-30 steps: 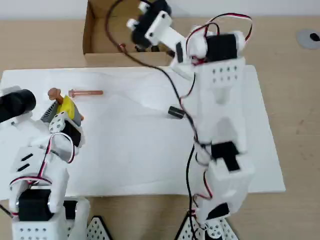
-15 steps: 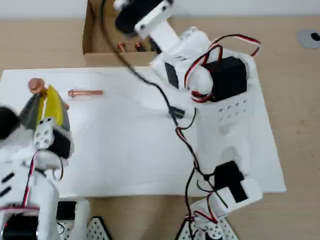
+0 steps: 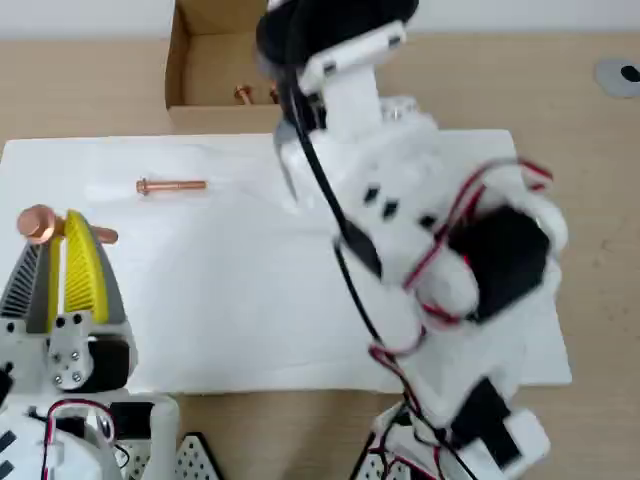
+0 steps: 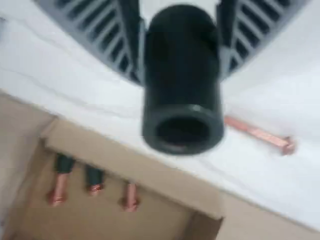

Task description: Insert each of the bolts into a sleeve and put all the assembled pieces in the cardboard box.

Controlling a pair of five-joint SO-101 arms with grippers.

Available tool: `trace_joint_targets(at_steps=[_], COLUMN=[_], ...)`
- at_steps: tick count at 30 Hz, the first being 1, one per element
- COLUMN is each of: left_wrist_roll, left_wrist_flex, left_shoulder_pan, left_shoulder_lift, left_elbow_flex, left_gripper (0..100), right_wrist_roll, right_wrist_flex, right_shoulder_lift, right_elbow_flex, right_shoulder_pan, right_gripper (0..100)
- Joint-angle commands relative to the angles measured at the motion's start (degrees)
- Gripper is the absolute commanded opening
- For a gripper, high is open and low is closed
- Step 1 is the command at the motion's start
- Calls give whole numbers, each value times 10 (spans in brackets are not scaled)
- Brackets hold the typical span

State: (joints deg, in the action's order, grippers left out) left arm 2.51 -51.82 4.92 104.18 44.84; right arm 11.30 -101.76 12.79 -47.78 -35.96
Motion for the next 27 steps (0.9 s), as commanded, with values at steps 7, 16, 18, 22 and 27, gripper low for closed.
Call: trace_joint_targets(at_steps=[7,16,18,22,27], left_wrist_roll=[-9,-9,-9,4,45], left_wrist_flex=[15,16,16,16,32], left_shoulder_pan=[-9,-10,-10,-10,-26], left_shoulder_lift=[2,1,1,-15,-72], left_elbow_flex=[11,12,12,17,14], left_gripper=[6,6,6,6,6], right_wrist_roll=[35,34,34,34,33], right_wrist_flex=[98,484,550,631,665], right_shoulder_lift=[158,397,446,522,572], right_elbow_flex=[371,829,896,988,1053], right_shoulder_pan=[-12,-14,-14,-40,-101], right_gripper=[10,10,10,9,9])
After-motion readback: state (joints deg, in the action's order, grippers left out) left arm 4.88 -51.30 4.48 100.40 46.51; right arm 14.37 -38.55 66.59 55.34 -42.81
